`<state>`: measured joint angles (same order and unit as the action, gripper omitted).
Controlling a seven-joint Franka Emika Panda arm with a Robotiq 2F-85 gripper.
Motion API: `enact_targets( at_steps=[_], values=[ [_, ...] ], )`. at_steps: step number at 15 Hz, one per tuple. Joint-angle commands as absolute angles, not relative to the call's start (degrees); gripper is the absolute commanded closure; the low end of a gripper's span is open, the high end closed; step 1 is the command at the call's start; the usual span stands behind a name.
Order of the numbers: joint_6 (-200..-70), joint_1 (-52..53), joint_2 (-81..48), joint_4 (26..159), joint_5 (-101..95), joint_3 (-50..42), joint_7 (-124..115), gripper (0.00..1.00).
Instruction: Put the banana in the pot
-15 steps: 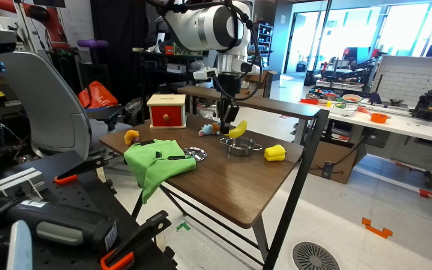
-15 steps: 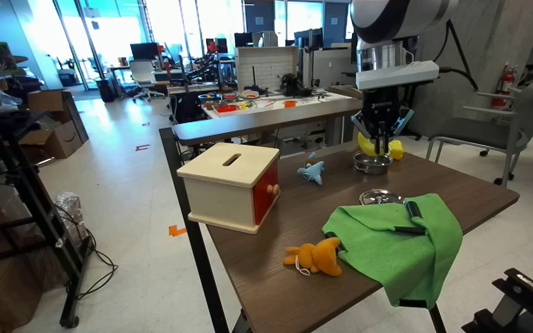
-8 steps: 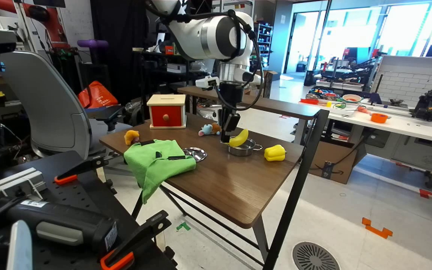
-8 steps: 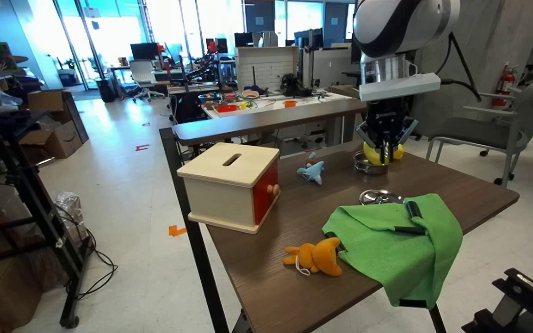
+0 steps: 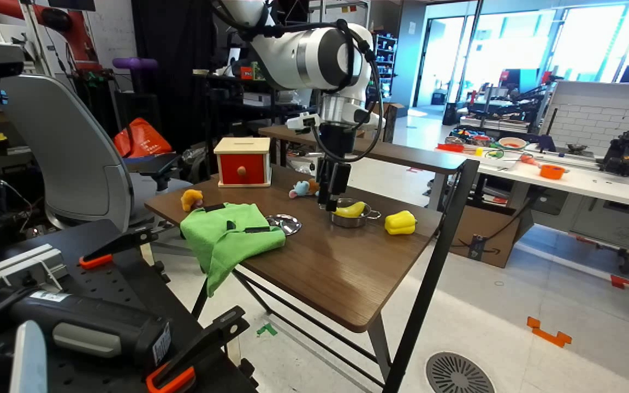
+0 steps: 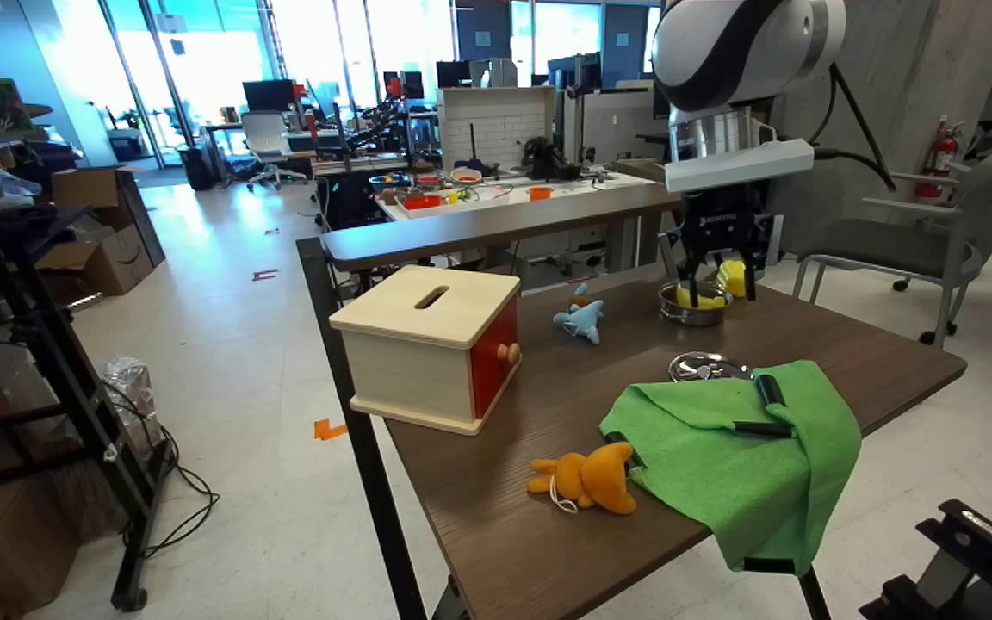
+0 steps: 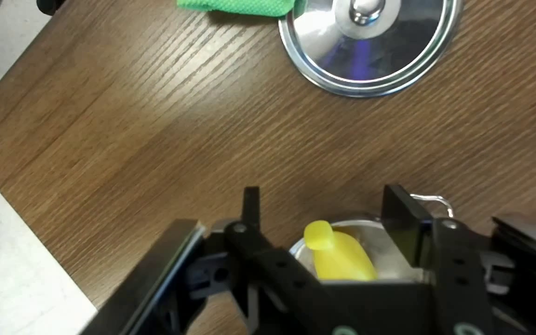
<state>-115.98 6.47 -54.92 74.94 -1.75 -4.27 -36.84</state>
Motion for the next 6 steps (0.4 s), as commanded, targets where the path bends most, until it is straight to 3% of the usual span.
enact_targets(
  at_steps=[1,4,6],
  values=[
    [-113.87,5.77,-52.01,74.91,1.22,-3.96,-36.73,0.01],
    [-115.30,6.21,-46.81,78.82,1.98,-3.95,-36.28,0.00],
    [-114.73,6.68,-50.10,75.34,0.77,-4.65,-36.70,0.00]
  ],
)
